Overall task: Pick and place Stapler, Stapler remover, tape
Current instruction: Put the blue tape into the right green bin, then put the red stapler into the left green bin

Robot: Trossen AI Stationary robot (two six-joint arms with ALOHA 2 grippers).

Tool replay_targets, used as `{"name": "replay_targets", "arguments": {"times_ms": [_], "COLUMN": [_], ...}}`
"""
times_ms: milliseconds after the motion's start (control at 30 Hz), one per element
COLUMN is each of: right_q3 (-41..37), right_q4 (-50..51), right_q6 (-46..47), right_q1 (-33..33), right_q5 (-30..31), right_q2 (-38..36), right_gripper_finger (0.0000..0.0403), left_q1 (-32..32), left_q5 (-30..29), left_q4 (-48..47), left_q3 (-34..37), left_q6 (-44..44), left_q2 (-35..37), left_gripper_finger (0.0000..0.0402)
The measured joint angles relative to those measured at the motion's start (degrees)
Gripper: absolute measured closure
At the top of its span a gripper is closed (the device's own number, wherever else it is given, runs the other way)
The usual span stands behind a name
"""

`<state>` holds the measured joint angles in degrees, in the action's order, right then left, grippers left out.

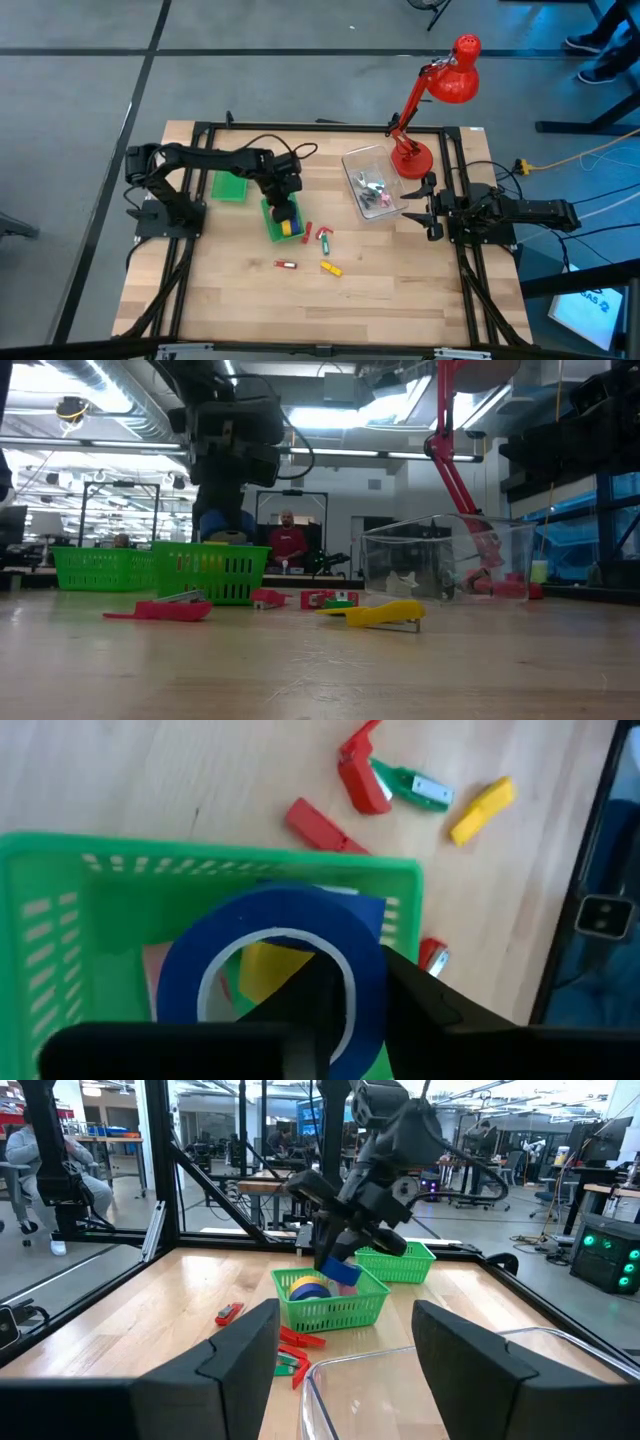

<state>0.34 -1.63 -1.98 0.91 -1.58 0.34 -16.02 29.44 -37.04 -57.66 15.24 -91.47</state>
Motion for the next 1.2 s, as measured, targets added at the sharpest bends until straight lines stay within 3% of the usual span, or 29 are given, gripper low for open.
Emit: {"name": "replay_targets", "arguments": {"times_ms": [400, 700, 1000, 1200], "right_q3": [0.00, 0.00, 0.00, 0.00], "right_q4": [0.00, 0.02, 0.02, 0.02], "right_q6": [-0.02, -0.02, 0.00, 0.00], "right_q1": [0.00, 0.01, 0.01, 0.01], "right_q5": [0.00, 0.00, 0.00, 0.00], "right_q2": [0.00, 0.02, 0.00, 0.01], "right_gripper_finger": [0.0171, 0.0171, 0.0171, 0.0171], "left_q1": [2.07, 5.81, 10.19, 11.18], "left_q5": [-2.28, -22.80, -39.20, -40.79], "left_q4": [-5.57, -5.63, -3.74, 6.51], "left_q3": [0.16, 0.16, 0.16, 0.16], "left_q6": [-5.62, -7.64, -12.03, -12.15], "left_q2": [1.71, 6.25, 10.69, 11.53], "left_gripper_finger": [0.0236, 0.0190, 0.0188, 0.0187]}}
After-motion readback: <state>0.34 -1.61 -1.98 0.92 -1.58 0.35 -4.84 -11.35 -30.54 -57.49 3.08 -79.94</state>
